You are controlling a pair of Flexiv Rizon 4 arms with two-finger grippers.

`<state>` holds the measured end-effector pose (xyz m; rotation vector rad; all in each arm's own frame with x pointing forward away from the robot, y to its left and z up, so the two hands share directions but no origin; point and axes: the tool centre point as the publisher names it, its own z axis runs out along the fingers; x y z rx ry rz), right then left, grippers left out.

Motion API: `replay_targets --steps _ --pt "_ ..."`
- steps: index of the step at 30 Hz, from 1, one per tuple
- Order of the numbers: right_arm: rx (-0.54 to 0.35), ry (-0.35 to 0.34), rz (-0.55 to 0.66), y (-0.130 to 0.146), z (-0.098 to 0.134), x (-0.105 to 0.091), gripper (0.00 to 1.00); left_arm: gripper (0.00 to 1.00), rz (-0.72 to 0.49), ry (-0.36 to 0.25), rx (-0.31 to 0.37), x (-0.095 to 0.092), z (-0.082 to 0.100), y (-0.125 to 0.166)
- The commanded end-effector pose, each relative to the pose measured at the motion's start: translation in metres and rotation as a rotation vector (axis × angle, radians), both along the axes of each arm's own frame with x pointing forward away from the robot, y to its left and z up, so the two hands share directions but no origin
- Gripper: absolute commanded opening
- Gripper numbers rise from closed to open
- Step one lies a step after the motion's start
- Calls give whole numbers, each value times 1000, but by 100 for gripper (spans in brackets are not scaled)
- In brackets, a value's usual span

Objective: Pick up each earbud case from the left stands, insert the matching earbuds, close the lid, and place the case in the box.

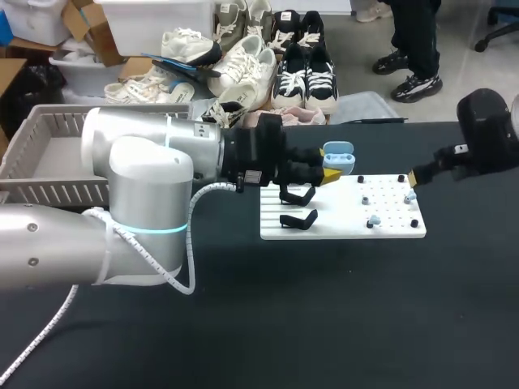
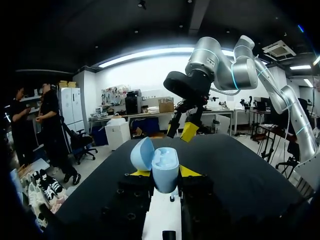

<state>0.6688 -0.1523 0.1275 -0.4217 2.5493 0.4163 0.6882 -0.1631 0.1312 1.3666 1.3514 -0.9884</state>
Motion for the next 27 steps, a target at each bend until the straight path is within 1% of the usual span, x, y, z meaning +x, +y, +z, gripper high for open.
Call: replay_targets --steps 1,9,14,18,23,27 --pt "-4 3 -3 1 0 -2 100 0 0 0 -5 1 -2 0" --pt "-13 8 0 2 1 -1 100 0 21 6 -6 1 -5 -1" --pt "-33 3 17 1 -5 6 100 0 21 6 -6 1 -5 -1" --pt "-98 -19 49 -1 -11 11 100 0 21 6 -6 1 -5 -1" --pt "-207 -15 56 -7 -20 19 100 0 21 6 -6 1 -5 -1" --pt "-274 -11 82 -12 -27 22 100 0 21 6 -6 1 -5 -1"
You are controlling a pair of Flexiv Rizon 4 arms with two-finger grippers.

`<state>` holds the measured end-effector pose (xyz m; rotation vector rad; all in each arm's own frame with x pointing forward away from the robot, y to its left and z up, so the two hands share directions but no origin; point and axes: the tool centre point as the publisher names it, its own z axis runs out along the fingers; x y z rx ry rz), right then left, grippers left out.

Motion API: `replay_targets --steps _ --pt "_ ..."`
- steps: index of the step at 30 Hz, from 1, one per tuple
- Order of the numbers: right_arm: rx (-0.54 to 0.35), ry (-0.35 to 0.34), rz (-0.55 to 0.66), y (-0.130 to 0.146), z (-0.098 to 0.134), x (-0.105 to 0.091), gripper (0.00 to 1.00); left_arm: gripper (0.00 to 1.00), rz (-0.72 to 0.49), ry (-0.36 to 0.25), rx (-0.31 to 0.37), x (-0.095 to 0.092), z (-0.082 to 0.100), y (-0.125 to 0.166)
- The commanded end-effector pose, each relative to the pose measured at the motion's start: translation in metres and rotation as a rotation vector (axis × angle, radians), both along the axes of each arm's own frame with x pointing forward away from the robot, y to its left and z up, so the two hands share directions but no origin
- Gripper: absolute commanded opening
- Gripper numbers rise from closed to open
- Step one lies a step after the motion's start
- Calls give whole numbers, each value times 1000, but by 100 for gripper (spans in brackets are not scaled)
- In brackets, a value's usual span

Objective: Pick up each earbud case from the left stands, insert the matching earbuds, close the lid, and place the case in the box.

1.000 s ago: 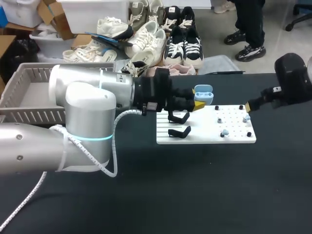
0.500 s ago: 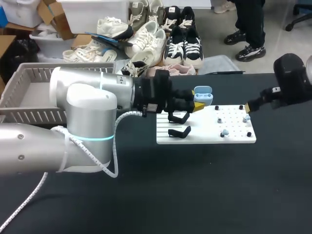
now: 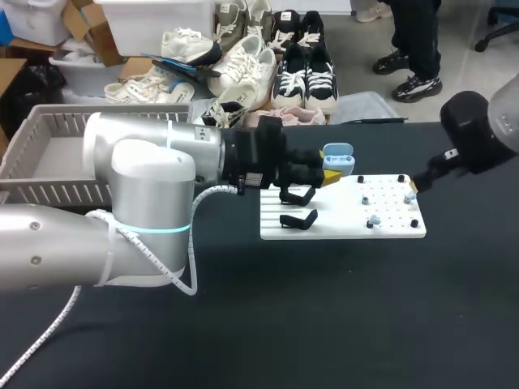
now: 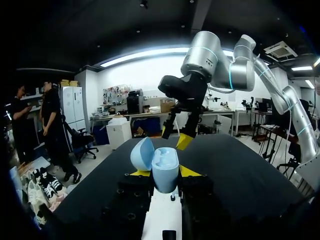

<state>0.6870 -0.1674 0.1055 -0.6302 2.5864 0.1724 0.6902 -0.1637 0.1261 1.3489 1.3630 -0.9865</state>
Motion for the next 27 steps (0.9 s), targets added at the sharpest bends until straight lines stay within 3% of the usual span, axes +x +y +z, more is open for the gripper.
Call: replay_targets --steps 1,11,27 --pt "-69 -10 -12 1 -7 4 100 0 5 -2 -2 -1 0 0" --pt "-215 21 13 -6 -37 11 100 0 5 -2 -2 -1 0 0" --pt "-54 65 -18 -7 -57 19 100 0 5 -2 -2 -1 0 0"
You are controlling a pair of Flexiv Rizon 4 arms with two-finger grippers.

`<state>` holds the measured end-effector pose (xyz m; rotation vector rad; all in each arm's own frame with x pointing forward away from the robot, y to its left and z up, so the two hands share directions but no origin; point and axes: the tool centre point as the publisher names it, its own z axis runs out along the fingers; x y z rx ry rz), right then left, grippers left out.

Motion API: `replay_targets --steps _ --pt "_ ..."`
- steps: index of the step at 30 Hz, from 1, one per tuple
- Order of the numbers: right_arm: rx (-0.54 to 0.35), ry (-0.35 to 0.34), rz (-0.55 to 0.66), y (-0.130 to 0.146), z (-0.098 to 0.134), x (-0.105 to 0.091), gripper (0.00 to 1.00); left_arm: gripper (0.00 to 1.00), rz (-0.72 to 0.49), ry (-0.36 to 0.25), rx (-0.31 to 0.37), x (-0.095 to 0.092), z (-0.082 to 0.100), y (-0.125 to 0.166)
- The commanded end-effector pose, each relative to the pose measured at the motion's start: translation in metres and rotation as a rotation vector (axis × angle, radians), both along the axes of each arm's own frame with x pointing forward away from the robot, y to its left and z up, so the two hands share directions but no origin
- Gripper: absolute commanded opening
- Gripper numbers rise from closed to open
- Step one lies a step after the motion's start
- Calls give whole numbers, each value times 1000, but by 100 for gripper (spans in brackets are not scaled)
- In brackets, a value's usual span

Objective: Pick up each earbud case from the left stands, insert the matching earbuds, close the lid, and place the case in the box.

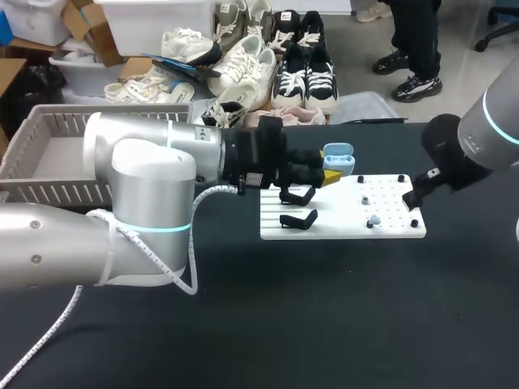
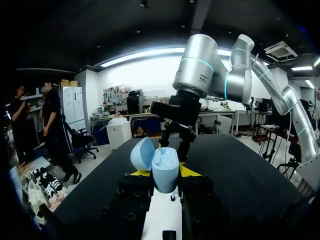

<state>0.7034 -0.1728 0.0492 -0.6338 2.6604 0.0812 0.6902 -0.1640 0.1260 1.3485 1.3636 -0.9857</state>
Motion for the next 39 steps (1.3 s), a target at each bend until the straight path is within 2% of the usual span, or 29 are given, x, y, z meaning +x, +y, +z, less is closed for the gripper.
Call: replay_targets --steps 1,7,14,21,35,39 --pt "27 17 -2 -1 -1 2 100 0 4 -2 -2 -1 0 0" --pt "59 29 -12 4 1 4 100 0 4 -2 -2 -1 0 0" --pt "58 46 -13 12 6 8 100 0 4 -2 -2 -1 0 0" --pt "-32 57 -28 21 5 7 100 0 4 -2 -2 -1 0 0" --pt "-83 77 -18 20 -11 10 100 0 4 -2 -2 -1 0 0" --pt "-91 79 -18 17 -13 14 96 0 4 -2 -2 -1 0 0"
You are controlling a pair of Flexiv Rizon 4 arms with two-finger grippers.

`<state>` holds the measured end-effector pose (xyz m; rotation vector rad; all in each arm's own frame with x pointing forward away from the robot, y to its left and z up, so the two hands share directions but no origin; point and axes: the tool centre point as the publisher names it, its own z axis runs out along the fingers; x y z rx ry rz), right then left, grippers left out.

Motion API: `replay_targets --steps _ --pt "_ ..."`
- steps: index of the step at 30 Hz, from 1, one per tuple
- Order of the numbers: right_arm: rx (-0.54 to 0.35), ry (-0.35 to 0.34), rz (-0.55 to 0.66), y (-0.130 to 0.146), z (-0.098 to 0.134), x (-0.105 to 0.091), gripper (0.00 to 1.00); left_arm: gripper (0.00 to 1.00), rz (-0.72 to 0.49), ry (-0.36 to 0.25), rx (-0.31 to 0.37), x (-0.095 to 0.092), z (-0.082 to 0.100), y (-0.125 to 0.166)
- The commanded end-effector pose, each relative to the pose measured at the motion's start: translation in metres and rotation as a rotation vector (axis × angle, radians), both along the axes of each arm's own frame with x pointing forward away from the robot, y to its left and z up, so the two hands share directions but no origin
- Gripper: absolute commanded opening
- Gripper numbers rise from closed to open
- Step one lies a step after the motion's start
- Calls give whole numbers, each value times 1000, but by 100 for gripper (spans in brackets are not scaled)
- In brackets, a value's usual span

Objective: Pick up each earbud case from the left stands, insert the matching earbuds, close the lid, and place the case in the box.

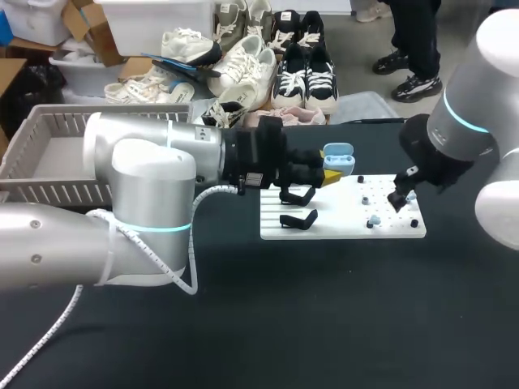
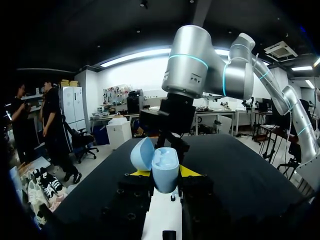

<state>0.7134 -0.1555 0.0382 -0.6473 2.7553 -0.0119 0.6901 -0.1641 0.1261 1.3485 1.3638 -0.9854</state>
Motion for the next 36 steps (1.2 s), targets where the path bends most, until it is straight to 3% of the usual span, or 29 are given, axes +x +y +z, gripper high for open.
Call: replay_targets --steps 1,5,13,17,36 --pt "-7 2 -1 0 -2 5 93 0 4 -2 -2 -1 0 0" --pt "-15 7 2 -1 -3 7 81 0 4 -2 -2 -1 0 0" --pt "-18 16 8 -2 -5 11 68 0 4 -2 -2 -1 0 0" --pt "-25 20 11 0 -5 12 49 0 4 -2 -2 -1 0 0" --pt "-39 33 -7 0 -14 11 46 0 4 -2 -2 -1 0 0"
